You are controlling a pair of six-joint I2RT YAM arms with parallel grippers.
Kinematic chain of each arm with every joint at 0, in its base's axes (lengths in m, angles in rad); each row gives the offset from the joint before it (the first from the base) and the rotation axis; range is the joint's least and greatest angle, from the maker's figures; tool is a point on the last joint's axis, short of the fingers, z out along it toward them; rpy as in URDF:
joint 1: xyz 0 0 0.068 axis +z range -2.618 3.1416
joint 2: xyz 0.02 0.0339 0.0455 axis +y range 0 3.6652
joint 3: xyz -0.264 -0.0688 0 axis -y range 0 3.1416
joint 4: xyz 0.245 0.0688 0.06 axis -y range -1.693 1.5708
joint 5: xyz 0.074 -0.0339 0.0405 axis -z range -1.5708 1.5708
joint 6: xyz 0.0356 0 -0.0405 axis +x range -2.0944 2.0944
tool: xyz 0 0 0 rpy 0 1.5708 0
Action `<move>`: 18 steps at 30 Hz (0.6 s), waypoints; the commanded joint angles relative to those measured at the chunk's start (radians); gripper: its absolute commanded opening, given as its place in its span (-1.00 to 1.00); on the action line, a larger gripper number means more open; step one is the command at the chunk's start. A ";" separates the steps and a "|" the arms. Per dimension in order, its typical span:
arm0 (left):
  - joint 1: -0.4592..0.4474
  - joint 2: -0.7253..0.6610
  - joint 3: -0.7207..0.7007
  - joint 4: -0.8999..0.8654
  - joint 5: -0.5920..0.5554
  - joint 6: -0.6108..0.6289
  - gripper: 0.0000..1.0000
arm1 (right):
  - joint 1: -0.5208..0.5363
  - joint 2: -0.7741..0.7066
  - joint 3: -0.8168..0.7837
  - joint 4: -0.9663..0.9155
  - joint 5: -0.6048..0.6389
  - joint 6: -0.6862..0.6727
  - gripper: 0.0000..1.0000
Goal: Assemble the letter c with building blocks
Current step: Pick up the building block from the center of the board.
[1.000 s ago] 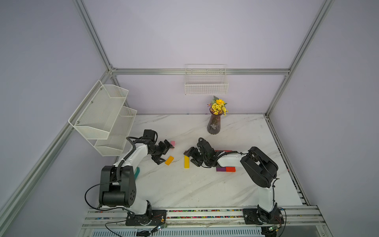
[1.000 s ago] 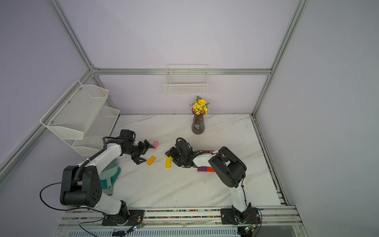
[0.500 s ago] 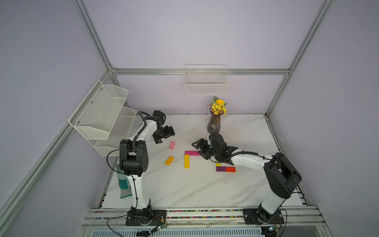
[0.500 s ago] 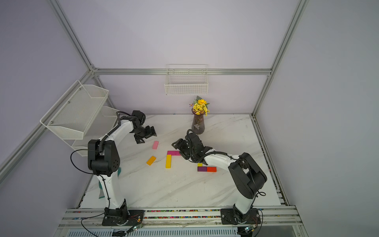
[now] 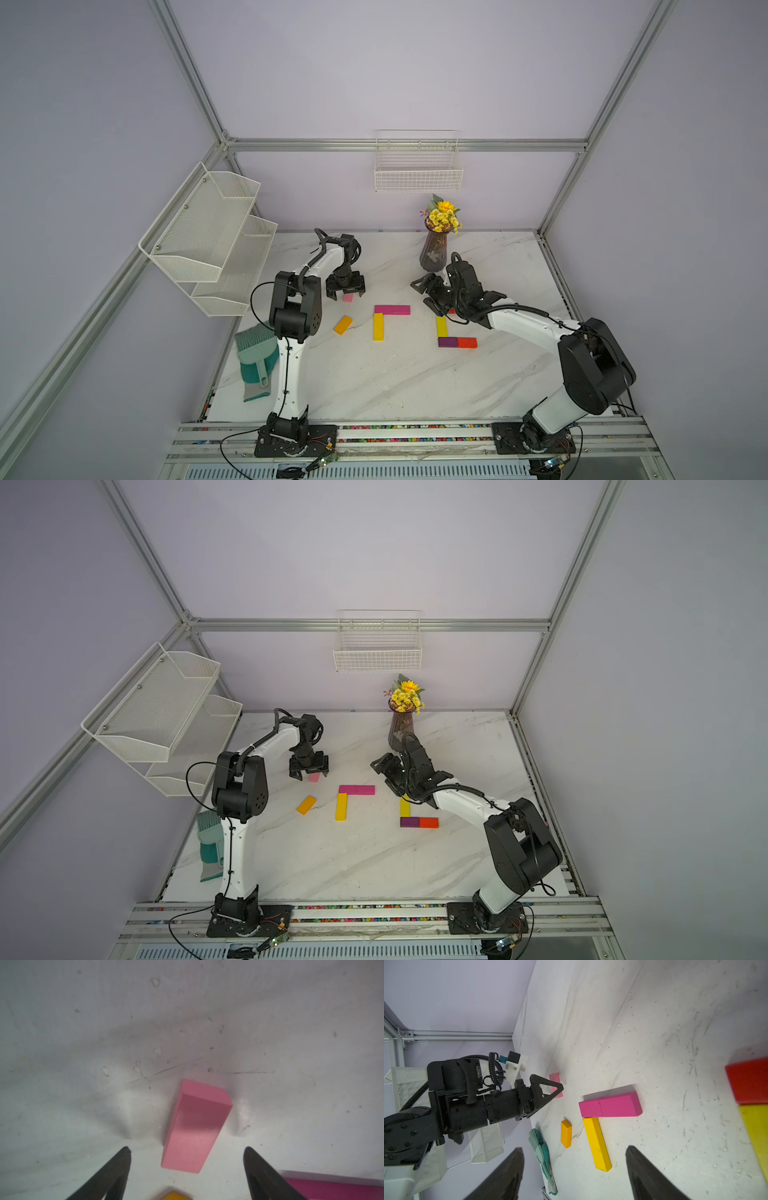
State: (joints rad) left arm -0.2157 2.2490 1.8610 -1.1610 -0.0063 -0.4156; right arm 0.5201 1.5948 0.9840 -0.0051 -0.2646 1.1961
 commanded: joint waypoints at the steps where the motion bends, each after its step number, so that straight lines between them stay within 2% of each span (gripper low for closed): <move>1: -0.033 -0.007 0.010 -0.021 -0.039 0.027 0.65 | -0.015 -0.024 -0.018 -0.034 -0.012 -0.009 0.58; 14: -0.041 0.029 -0.002 -0.021 -0.058 0.034 0.39 | -0.024 -0.031 -0.038 -0.042 -0.019 -0.009 0.59; 18: -0.036 0.036 -0.019 -0.017 -0.076 0.029 0.39 | -0.024 -0.053 -0.041 -0.063 -0.015 -0.018 0.58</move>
State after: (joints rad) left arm -0.2619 2.2704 1.8587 -1.1675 -0.0429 -0.3996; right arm 0.4999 1.5852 0.9543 -0.0383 -0.2832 1.1889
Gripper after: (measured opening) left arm 0.696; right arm 0.792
